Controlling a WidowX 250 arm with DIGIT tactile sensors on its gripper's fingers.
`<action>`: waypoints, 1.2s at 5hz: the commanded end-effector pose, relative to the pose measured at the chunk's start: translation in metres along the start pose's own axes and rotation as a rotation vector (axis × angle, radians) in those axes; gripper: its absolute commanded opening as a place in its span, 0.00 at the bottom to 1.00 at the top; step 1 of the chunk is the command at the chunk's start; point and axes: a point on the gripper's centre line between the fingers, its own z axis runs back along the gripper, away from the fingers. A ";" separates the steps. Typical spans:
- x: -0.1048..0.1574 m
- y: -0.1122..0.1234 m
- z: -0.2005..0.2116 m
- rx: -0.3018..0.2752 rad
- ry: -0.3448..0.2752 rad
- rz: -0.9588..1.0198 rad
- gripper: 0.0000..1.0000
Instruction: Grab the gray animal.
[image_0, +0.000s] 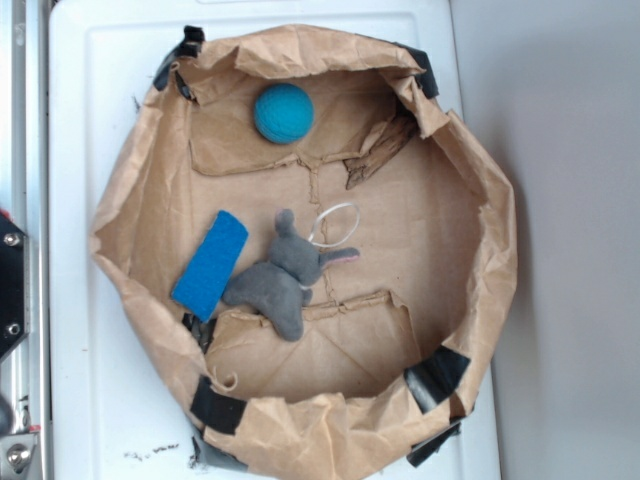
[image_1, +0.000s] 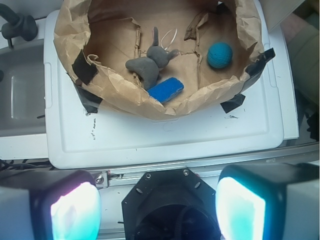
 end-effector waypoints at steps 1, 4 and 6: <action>0.000 0.000 0.000 0.000 0.000 0.000 1.00; 0.118 -0.006 -0.051 -0.043 -0.057 0.240 1.00; 0.135 0.005 -0.086 -0.090 -0.102 0.363 1.00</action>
